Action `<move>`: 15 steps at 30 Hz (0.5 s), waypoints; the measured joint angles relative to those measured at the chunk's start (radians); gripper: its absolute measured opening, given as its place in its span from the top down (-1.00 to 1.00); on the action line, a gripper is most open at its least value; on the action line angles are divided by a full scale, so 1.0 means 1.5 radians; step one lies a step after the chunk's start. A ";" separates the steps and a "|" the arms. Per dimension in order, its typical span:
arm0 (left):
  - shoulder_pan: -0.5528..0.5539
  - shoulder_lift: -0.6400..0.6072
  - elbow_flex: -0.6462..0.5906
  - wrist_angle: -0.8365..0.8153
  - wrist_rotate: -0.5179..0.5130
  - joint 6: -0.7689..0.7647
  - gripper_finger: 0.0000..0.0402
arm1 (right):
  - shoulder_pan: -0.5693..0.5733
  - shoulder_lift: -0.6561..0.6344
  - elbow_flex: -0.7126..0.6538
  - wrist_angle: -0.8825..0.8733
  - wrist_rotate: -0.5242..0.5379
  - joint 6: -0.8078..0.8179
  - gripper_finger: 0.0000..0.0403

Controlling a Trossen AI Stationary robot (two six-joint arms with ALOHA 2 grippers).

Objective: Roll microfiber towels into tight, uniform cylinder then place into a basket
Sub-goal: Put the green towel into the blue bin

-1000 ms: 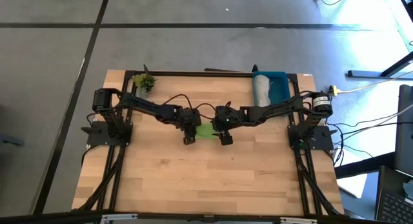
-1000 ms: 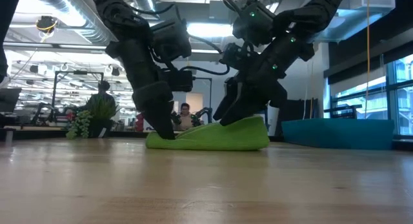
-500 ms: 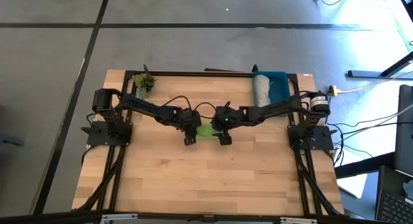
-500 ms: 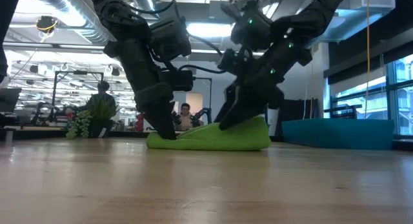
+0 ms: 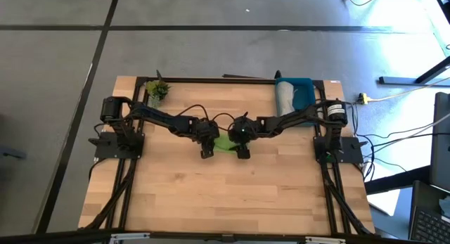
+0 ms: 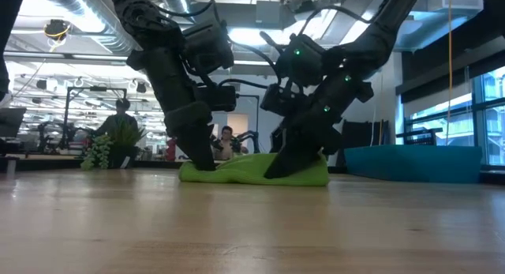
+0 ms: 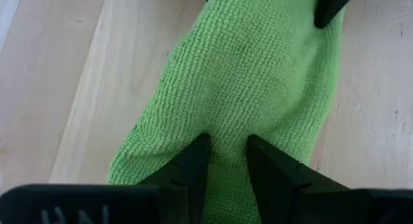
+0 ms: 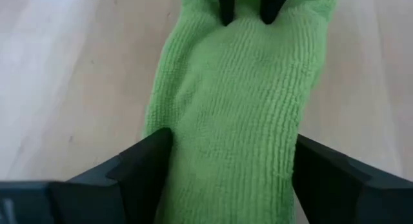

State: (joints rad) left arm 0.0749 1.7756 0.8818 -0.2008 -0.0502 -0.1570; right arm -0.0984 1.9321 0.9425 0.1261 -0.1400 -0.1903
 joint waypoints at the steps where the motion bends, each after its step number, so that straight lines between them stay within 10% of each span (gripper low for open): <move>1: 0.000 0.000 0.000 0.000 0.000 0.000 0.48 | -0.003 0.003 0.000 0.002 -0.012 0.003 -0.45; 15: 0.000 0.001 0.000 0.021 0.002 0.001 0.48 | -0.016 0.014 0.001 -0.013 -0.026 0.038 -0.06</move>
State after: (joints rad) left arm 0.0751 1.7774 0.8825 -0.1697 -0.0467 -0.1558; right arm -0.1230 1.9533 0.9433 0.1059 -0.1795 -0.1327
